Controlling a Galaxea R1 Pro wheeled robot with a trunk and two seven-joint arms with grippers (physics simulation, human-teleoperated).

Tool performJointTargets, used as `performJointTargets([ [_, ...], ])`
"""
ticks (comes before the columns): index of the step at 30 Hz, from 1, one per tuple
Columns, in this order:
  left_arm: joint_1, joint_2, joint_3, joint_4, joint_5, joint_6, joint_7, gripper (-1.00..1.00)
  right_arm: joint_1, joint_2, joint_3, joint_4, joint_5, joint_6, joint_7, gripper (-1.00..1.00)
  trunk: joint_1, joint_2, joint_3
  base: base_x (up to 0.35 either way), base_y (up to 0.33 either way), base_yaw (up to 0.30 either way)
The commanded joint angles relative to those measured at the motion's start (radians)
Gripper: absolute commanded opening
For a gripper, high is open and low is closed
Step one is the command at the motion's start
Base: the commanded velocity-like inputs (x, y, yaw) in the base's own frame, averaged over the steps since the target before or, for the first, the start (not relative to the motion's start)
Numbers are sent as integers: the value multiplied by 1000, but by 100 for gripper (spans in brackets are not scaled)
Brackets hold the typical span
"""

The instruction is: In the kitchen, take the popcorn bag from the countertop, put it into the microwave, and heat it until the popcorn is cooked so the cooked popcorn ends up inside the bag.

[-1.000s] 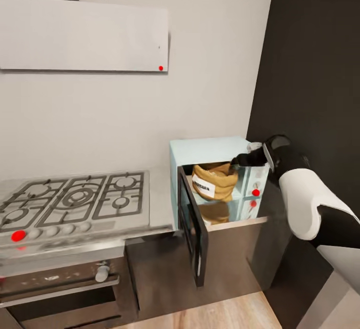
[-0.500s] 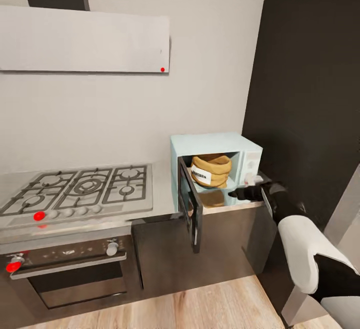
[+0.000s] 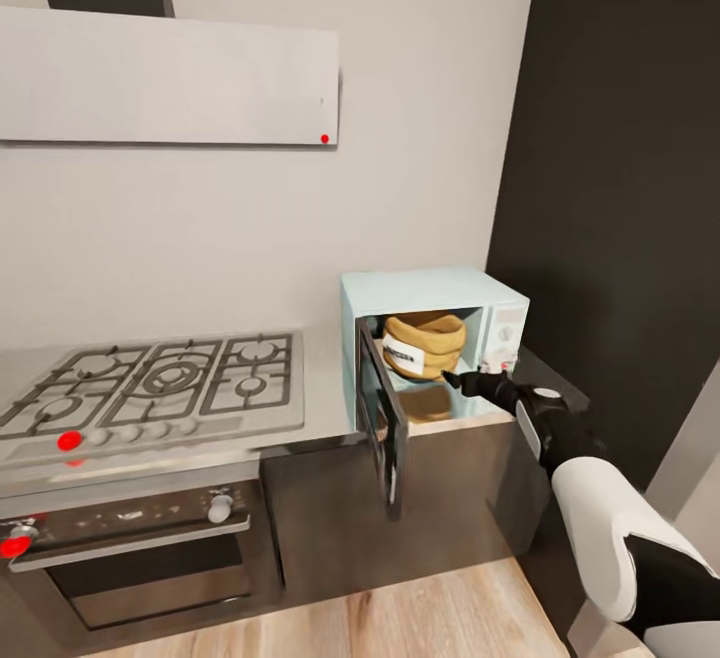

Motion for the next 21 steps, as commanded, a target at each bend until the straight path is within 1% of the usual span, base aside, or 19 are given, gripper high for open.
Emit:
performJointTargets([
  [1, 0, 0, 2, -2, 4, -2, 3, 100, 0, 2, -7, 10, 7, -5, 8, 100, 1, -1, -1, 281, 0, 0],
  [4, 0, 0, 2, -2, 4, -2, 3, 100, 0, 3, -6, 39, 8, -37, 7, 100, 1, -1, -1, 287, 0, 0],
  [6, 0, 0, 2, -2, 4, -2, 3, 100, 1, 11, -6, 55, 8, -55, 7, 100, 1, -1, -1, 291, 0, 0],
  [10, 0, 0, 2, -2, 4, -2, 3, 100, 1, 17, -6, 63, 8, -58, 7, 100, 1, -1, -1, 289, 0, 0],
  [14, 0, 0, 2, -2, 4, -2, 3, 100, 1, 36, -7, 76, 6, -59, 7, 100, 1, -1, -1, 264, 0, 0],
  [21, 0, 0, 2, -2, 4, -2, 3, 100, 1, 45, -7, 80, 7, -59, 8, 100, 1, -1, -1, 200, 0, 0],
])
